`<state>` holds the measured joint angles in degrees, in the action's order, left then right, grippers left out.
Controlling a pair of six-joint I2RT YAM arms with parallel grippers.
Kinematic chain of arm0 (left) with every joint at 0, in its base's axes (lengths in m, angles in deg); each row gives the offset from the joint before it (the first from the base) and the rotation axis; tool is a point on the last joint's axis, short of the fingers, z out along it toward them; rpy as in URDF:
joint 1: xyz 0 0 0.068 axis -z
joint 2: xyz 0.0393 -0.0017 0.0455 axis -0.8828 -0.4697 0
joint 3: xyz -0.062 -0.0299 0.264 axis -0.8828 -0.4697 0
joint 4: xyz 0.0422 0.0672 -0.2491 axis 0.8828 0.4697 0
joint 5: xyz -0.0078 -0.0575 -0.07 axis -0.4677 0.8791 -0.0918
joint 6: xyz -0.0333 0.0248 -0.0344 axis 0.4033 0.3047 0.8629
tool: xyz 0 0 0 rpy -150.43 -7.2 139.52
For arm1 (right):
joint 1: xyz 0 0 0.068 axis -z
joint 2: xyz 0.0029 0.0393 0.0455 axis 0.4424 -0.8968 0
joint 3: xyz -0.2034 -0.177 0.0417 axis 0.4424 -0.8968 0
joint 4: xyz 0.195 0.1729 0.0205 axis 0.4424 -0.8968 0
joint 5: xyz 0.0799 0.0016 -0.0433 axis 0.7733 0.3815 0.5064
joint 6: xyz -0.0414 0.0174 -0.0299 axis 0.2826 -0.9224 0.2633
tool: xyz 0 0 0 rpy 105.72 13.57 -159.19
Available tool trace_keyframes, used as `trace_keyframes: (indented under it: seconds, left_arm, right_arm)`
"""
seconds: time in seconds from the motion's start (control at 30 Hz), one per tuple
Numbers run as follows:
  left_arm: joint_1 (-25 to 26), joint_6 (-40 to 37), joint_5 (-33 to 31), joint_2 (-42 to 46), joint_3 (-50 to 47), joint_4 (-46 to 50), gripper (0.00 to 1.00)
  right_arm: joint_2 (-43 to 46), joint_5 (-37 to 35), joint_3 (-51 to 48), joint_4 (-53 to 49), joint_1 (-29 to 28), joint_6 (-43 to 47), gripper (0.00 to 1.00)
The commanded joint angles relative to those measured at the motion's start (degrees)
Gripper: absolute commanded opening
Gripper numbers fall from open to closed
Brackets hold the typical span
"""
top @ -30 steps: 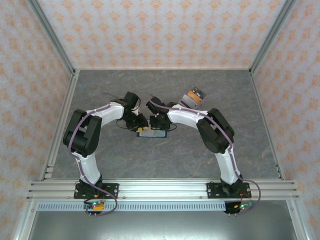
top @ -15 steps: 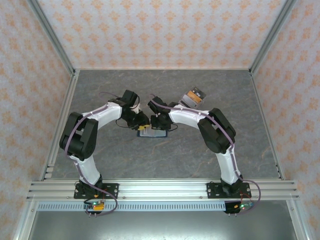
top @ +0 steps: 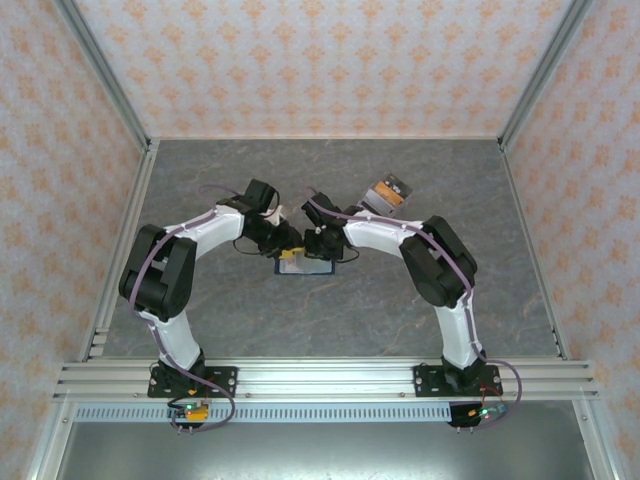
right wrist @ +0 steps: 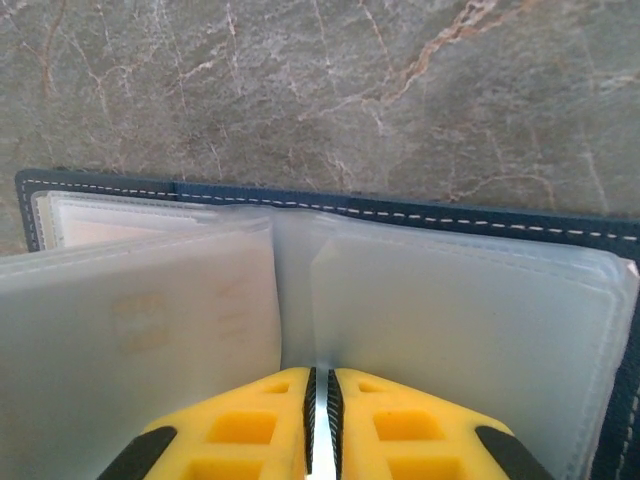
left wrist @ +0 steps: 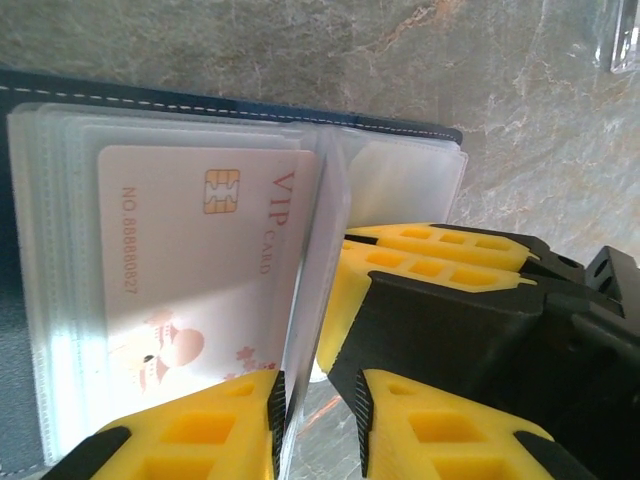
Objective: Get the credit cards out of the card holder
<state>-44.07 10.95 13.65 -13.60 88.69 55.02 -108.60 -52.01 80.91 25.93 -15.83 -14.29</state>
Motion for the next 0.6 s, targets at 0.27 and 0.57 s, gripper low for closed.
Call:
trace_keyframes:
  seconds: [0.27, 0.57]
  left_arm:
    - [1.2, 4.5, 6.1, -1.0, -0.7, -6.5, 0.32]
    - [3.7, 8.0, 7.7, -3.5, 1.0, -11.0, 0.36]
  right_arm:
    - [9.8, 2.0, -9.6, 8.6, 3.1, -4.3, 0.2]
    - [19.4, -7.2, -18.6, 11.7, 5.7, -6.6, 0.27]
